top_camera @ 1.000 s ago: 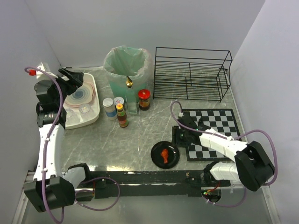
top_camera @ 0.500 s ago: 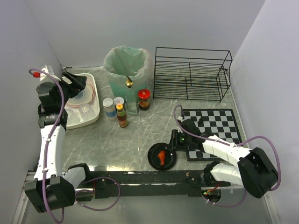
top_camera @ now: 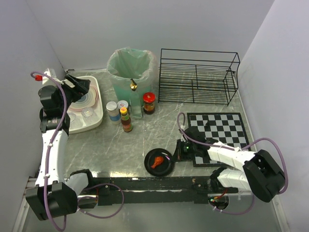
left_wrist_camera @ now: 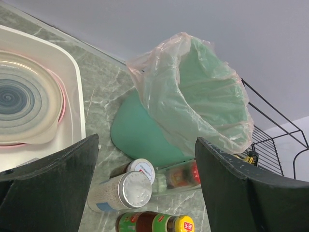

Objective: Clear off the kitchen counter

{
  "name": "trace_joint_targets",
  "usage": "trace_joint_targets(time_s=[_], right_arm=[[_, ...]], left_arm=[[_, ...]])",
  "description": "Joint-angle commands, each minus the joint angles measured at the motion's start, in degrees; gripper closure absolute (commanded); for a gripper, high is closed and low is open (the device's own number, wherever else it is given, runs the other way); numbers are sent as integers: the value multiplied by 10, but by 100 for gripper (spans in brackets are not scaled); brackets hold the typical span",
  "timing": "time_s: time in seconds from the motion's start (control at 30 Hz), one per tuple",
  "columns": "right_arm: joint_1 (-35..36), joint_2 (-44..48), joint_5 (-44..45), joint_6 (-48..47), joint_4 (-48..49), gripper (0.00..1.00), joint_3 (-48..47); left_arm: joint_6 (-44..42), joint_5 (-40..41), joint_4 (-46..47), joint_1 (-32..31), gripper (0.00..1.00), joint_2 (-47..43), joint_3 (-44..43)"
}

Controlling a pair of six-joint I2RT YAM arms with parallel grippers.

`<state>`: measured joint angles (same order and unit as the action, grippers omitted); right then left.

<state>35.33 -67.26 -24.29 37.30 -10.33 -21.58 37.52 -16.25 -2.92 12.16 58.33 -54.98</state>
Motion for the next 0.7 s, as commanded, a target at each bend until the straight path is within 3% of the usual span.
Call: trace_joint_targets(time_s=[0.0, 0.3, 0.57, 0.67], right_arm=[[7, 28, 32, 8, -28, 100, 8], [-1, 184, 133, 3, -152, 100, -126], [-97, 140, 38, 12, -197, 100, -253], [-126, 112, 41, 15, -210, 100, -309]], left_arm=[[-5, 2, 2, 1, 15, -8, 2], [4, -9, 7, 17, 15, -8, 13], [11, -19, 13, 29, 15, -4, 21], [13, -22, 14, 30, 15, -3, 21]])
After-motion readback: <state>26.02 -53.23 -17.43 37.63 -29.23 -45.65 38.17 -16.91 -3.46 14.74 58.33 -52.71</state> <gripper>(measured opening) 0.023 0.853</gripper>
